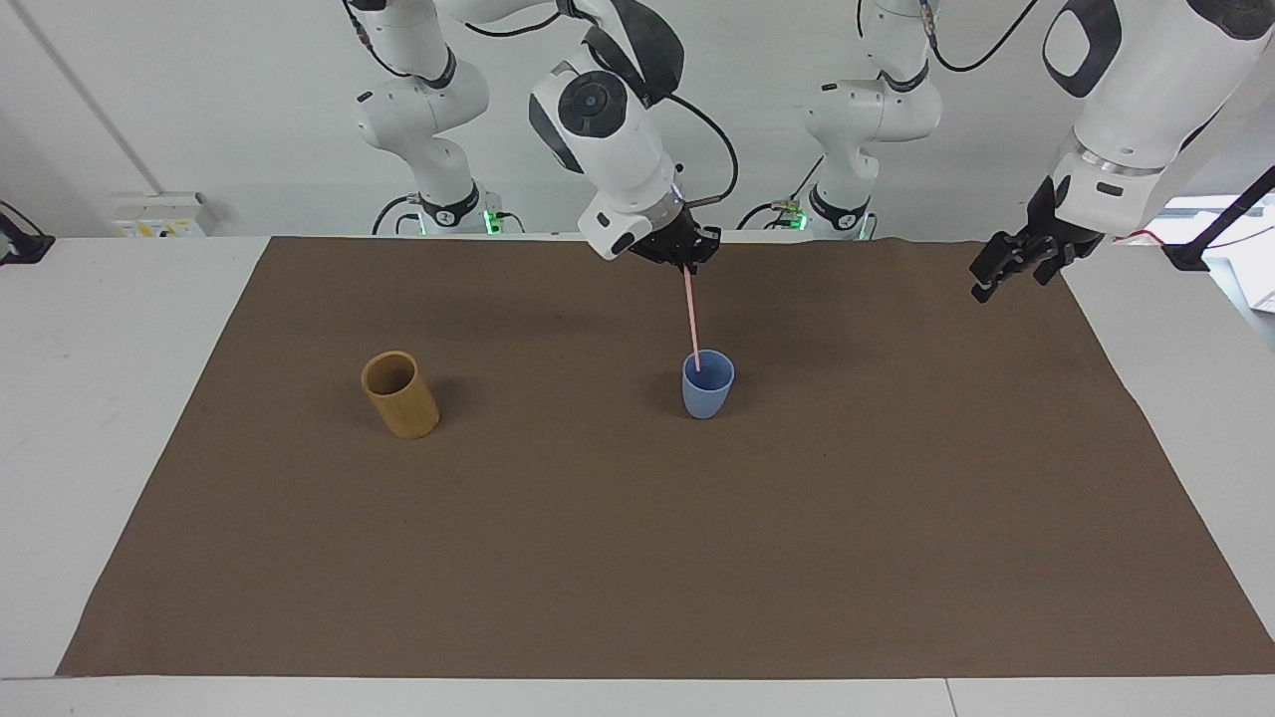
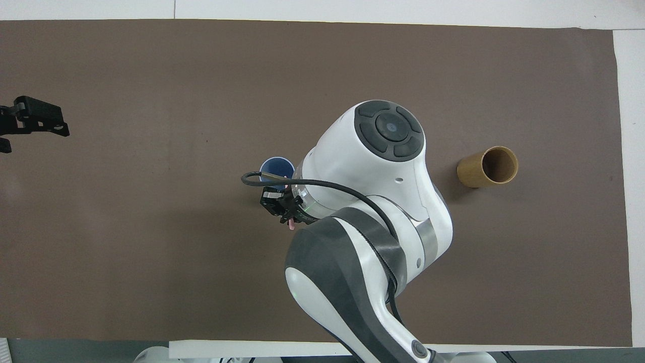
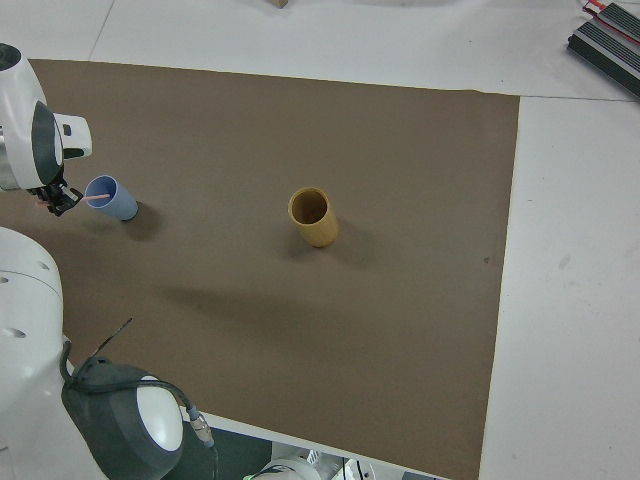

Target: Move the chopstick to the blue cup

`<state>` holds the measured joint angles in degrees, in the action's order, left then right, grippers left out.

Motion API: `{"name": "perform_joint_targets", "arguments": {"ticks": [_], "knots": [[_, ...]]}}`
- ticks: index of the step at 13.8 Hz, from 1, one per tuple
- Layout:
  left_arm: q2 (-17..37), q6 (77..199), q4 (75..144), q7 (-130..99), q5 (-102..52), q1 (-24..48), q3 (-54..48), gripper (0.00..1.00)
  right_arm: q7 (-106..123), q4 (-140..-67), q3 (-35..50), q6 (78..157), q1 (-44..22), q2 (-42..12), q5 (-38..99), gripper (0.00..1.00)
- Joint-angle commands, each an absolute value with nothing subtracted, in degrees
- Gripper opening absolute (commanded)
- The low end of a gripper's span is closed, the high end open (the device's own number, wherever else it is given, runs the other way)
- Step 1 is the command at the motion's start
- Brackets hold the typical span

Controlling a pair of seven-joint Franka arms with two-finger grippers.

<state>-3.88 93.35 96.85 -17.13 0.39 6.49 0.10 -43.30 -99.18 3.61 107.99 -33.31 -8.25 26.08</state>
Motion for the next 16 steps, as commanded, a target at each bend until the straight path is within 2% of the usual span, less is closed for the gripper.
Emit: {"name": "perform_joint_targets", "arguments": {"ticks": [1, 3, 4, 6, 7, 8, 12, 16], "knots": [[-3.78, 92.11, 96.24, -16.61, 0.53, 6.5, 0.18, 1.0, -42.63, -101.6, 3.52, 110.47, -33.13, -6.5, 27.68, 0.0], [-3.78, 92.11, 96.24, -16.61, 0.53, 6.5, 0.09, 1.0, -42.63, -101.69, 3.52, 110.74, -33.05, -6.5, 27.69, 0.16], [-3.78, 92.11, 96.24, -16.61, 0.53, 6.5, 0.17, 1.0, -42.63, -101.69, 3.52, 110.83, -33.05, -6.59, 27.69, 0.19], [-3.78, 92.11, 96.24, -16.61, 0.53, 6.5, 0.18, 1.0, -42.54, -101.69, 3.52, 111.53, -33.13, -6.59, 27.69, 0.56], [-3.78, 92.11, 96.24, -16.61, 0.53, 6.5, 0.18, 1.0, -42.45, -101.6, 3.52, 111.62, -33.13, -6.59, 27.51, 0.92], [-3.78, 92.11, 96.24, -16.61, 0.44, 6.5, 0.18, 1.0, -41.84, -101.6, 3.52, 111.71, -33.22, -6.5, 27.42, 1.0], [-3.69, 93.24, 96.15, -16.7, 0.44, 6.5, 0.09, 1.0, -40.0, -98.89, 3.17, 112.06, -31.91, -7.38, 25.06, 1.0], [-3.6, 92.47, 95.19, -8.57, 0.44, 6.51, 0.17, 1.0, -31.75, -97.74, 3.08, 108.57, -22.36, -4.85, 13.12, 1.0]]}}
